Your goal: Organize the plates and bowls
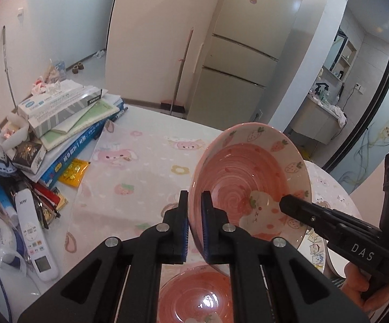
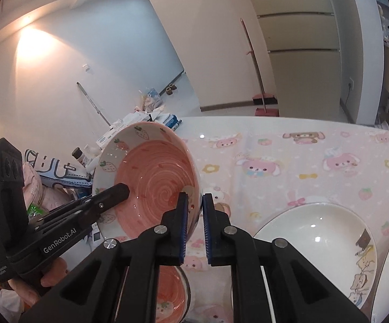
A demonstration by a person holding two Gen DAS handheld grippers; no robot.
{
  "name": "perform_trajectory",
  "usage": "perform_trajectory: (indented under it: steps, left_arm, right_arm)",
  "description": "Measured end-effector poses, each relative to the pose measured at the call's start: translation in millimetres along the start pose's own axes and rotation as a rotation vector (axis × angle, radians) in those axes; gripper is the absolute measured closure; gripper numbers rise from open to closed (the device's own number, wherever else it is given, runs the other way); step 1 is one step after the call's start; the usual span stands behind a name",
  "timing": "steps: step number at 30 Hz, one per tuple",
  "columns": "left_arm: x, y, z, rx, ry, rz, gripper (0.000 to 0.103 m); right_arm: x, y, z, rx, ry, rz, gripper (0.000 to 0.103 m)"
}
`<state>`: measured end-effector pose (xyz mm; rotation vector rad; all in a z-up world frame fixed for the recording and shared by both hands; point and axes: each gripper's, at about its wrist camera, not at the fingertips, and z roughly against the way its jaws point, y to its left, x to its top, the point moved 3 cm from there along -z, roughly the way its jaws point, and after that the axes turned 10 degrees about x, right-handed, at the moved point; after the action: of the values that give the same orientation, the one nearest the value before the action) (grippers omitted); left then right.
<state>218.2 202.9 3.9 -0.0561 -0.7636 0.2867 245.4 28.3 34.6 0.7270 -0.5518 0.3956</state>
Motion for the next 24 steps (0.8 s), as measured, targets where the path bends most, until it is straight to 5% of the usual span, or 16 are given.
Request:
perform_trajectory:
  steps: [3,14,24]
  left_arm:
    - [-5.6,-1.7,13.5,0.04,-0.01,0.002,0.097]
    - [-31.2,-0.2,101.6,0.096,-0.247,0.083,0.091]
    - [-57.3,12.9,123.7,0.085,-0.211,0.114,0.096]
  right_arm:
    - [-2.4,5.2,1.3,0.026,0.02,-0.012,0.091]
    - [-11.6,66.5,54.7,0.068,-0.045,0.065,0.091]
    - [-40.3,87.9,71.2,0.063,-0.002,0.111,0.091]
